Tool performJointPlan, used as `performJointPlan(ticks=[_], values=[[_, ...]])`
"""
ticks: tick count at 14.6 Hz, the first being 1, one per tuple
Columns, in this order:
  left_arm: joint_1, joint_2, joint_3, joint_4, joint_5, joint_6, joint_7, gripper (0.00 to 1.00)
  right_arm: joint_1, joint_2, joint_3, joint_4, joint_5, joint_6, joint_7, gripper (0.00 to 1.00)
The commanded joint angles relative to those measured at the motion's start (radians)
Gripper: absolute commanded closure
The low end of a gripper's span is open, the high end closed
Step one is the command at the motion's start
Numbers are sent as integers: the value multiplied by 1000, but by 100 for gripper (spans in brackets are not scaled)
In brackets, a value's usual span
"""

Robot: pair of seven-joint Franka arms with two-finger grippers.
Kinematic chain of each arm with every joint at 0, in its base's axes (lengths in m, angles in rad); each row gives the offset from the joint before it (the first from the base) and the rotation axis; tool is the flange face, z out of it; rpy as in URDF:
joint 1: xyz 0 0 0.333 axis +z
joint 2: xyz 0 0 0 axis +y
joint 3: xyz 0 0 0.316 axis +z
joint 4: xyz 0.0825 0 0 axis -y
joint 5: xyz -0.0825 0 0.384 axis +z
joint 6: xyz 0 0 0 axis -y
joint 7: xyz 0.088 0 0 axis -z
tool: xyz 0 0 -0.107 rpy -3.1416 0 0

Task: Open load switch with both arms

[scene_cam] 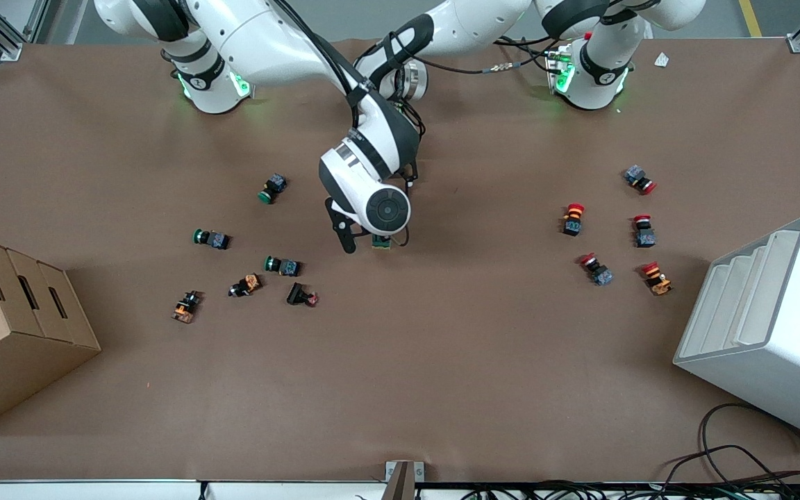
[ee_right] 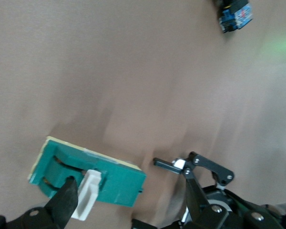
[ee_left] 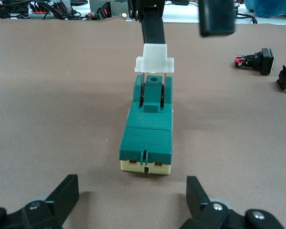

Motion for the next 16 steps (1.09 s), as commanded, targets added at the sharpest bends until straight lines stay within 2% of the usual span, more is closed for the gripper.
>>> performJointPlan(ticks=[1, 7, 11, 16], values=[[-12, 22, 8, 6, 30, -1, -12, 1, -5, -25, 20, -23, 15, -66, -39, 0], [-12, 28, 8, 4, 32, -15, -12, 0, 18, -9, 31, -35, 15, -66, -47, 0], [-21, 28, 8, 4, 32, -20, -10, 0, 27, 0, 31, -71, 13, 10, -47, 0], [-21, 28, 8, 4, 32, -33, -10, 0, 35, 0, 31, -74, 13, 20, -50, 0]])
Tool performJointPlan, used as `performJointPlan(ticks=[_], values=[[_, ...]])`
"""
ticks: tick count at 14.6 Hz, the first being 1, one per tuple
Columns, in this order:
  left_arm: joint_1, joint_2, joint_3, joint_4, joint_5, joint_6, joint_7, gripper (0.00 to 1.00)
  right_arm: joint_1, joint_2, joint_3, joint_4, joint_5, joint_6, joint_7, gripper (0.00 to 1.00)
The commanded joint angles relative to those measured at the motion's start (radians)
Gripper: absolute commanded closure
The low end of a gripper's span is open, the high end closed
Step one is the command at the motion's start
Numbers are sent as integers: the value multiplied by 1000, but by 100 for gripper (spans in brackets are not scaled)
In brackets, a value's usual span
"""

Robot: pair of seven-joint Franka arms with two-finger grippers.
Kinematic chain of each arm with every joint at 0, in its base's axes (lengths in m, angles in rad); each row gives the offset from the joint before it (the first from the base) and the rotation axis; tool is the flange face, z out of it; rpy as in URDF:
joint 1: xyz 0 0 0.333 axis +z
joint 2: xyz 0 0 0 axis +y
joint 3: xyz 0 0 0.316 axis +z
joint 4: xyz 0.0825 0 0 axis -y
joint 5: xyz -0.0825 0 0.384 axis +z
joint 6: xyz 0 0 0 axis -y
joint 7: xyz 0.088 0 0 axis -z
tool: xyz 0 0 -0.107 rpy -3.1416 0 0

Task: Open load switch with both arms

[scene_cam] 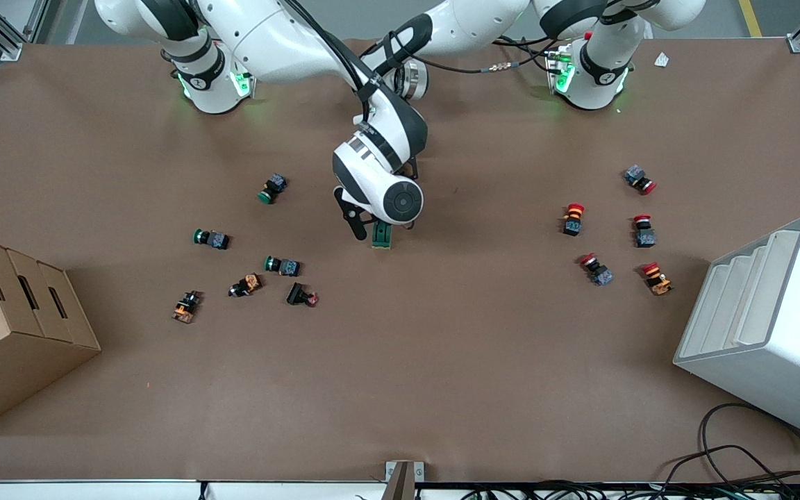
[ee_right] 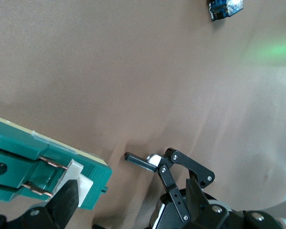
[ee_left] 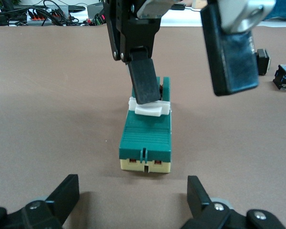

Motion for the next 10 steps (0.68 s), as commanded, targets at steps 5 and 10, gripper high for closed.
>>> performJointPlan(ticks=[5, 10], values=[[-7, 19, 4, 6, 12, -25, -3, 0, 18, -7, -4, -25, 11, 32, -17, 0], [-4, 18, 4, 6, 11, -27, -1, 0, -24, -37, -13, -19, 0, 17, -143, 0]])
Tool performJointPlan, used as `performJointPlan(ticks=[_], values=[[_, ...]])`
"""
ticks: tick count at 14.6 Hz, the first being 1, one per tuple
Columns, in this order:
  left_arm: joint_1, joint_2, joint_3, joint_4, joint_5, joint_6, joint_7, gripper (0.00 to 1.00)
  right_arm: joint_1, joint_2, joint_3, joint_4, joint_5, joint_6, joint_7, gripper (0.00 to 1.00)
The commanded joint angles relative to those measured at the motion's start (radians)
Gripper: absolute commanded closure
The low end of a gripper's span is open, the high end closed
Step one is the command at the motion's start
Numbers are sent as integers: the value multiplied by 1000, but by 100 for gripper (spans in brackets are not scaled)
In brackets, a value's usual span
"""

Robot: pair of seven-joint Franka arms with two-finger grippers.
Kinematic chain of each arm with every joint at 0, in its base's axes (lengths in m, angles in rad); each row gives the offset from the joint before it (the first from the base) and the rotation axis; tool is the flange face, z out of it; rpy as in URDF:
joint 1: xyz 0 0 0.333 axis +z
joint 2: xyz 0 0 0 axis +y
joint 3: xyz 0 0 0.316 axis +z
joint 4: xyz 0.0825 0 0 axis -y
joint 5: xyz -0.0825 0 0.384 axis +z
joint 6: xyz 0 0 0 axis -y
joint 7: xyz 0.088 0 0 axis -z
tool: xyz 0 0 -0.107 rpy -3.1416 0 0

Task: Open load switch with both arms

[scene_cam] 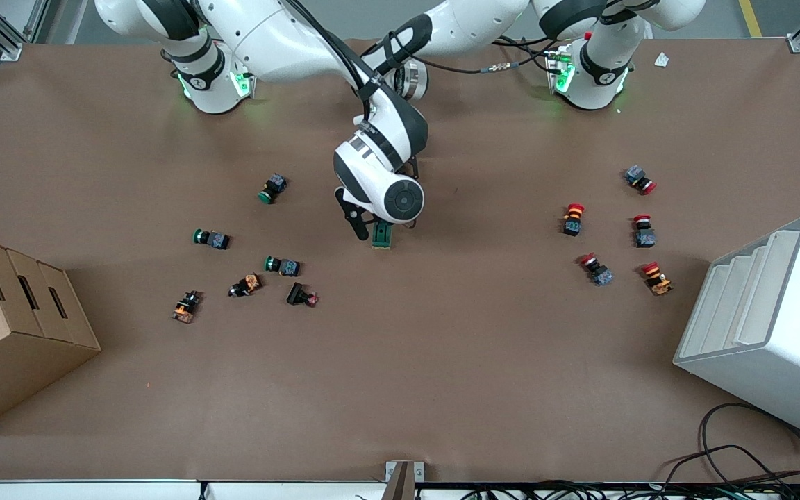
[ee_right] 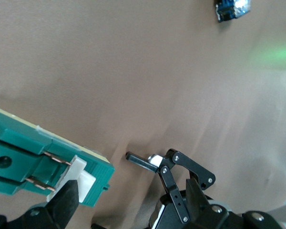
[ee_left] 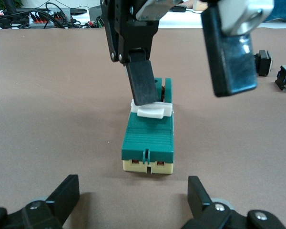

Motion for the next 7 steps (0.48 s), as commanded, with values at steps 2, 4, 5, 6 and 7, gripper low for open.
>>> performJointPlan(ticks=[2, 4, 5, 6, 7], values=[[-2, 15, 4, 6, 11, -17, -1, 0, -78, -72, -19, -12, -36, -1, -201, 0], [-1, 10, 4, 6, 6, -23, 11, 0, -158, -126, -33, -14, -106, -1, -382, 0], [1, 4, 2, 7, -2, -24, 38, 0, -222, -152, -35, -14, -119, -1, -509, 0], [2, 3, 2, 10, -14, -24, 70, 0, -288, -175, -33, -14, -119, -3, -636, 0], [4, -10, 2, 12, -46, -23, 119, 1, -353, -201, -35, -14, -122, -9, -797, 0]])
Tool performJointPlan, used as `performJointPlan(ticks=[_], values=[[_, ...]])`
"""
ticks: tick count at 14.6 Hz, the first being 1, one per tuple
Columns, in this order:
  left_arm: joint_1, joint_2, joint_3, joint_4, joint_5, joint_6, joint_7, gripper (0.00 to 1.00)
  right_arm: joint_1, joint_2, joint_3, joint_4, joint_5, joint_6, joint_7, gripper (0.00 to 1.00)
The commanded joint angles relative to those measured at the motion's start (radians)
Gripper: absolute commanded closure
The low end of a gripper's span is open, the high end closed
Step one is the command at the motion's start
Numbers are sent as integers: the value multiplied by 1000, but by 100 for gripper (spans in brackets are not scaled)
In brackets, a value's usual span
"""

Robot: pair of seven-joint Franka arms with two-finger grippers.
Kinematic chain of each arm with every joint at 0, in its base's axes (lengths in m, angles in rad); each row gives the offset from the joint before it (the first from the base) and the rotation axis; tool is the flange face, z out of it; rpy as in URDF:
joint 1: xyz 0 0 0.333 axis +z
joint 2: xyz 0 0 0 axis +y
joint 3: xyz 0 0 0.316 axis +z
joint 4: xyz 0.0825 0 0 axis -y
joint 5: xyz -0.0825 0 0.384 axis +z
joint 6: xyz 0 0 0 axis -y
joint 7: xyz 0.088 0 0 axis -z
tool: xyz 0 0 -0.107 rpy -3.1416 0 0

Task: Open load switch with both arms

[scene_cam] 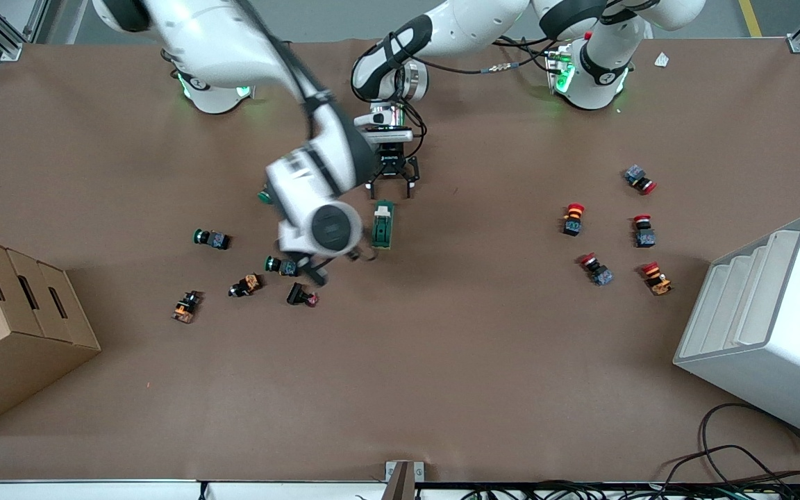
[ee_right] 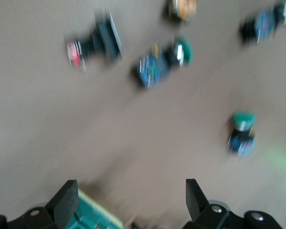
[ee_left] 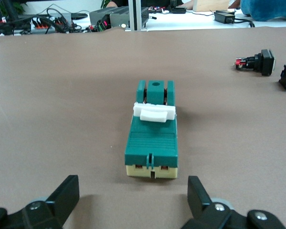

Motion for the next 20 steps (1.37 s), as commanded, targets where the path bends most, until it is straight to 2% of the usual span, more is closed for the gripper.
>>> performJointPlan(ticks=[1, 4, 7, 10, 12, 15, 20], values=[[5, -27, -1, 11, -78, -9, 113, 1, -184, -101, 20, -39, -17, -21, -394, 0], [16, -48, -6, 65, -167, -9, 205, 1, -364, -173, 20, -38, -54, -57, -821, 0], [20, -48, -9, 160, -265, -3, 282, 1, -479, -239, 20, -38, -88, -92, -1058, 0], [20, -50, -12, 359, -483, -1, 449, 0, -545, -282, 20, -33, -123, -141, -1161, 0], [43, -67, -9, 433, -574, -3, 565, 0, -579, -277, 23, 6, -122, -150, -1201, 0], [118, -152, -15, 442, -688, -1, 720, 0, -585, -271, 22, 65, -126, -189, -1204, 0], [246, -330, -14, 461, -966, -3, 948, 0, -613, -279, 23, 65, -106, -201, -1210, 0]])
